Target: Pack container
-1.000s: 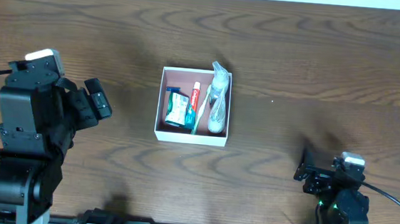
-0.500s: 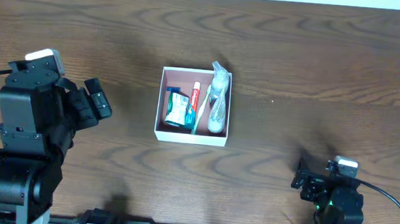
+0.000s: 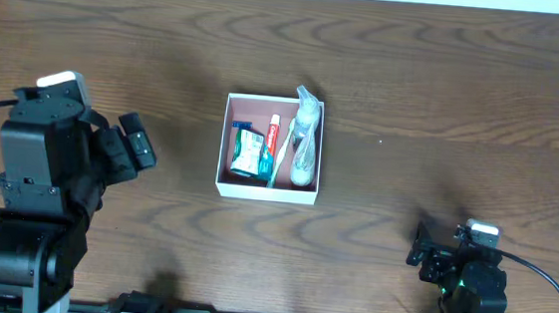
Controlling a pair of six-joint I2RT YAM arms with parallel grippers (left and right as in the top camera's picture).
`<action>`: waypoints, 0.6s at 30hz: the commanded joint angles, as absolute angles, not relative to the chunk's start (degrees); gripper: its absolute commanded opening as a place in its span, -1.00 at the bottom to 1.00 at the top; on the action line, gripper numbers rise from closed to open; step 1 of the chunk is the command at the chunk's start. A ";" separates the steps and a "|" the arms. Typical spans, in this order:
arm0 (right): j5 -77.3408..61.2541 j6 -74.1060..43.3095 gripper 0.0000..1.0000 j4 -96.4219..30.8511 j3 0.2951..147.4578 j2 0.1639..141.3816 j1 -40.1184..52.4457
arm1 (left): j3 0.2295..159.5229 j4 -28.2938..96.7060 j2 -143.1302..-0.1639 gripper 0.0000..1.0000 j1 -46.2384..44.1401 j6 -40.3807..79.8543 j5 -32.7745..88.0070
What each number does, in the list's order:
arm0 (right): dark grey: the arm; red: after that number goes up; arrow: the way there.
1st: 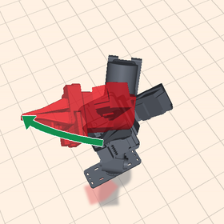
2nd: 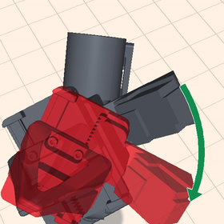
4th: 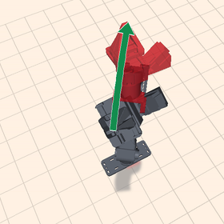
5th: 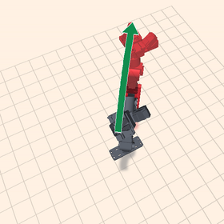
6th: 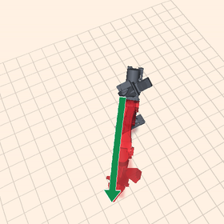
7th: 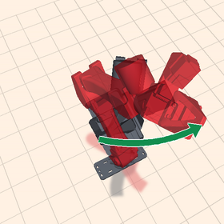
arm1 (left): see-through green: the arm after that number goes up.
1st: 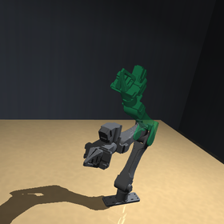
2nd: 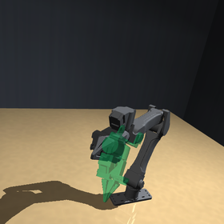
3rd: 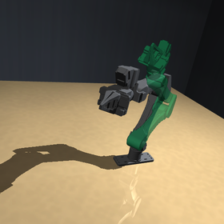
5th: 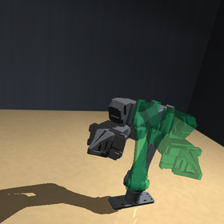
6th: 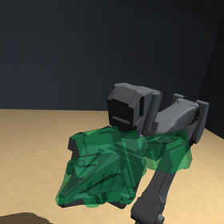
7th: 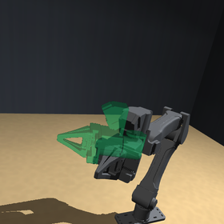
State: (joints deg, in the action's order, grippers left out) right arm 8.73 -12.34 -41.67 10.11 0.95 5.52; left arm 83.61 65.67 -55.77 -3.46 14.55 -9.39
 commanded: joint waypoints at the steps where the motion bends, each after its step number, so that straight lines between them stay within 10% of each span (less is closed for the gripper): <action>1: 8.56 -12.14 0.98 -41.85 9.74 0.32 6.39 | 83.37 66.37 -55.44 0.96 -3.16 9.65 -11.86; 18: 8.56 -12.14 0.99 -41.85 9.74 0.32 6.39 | 40.18 41.65 -27.83 0.96 0.25 2.66 -5.63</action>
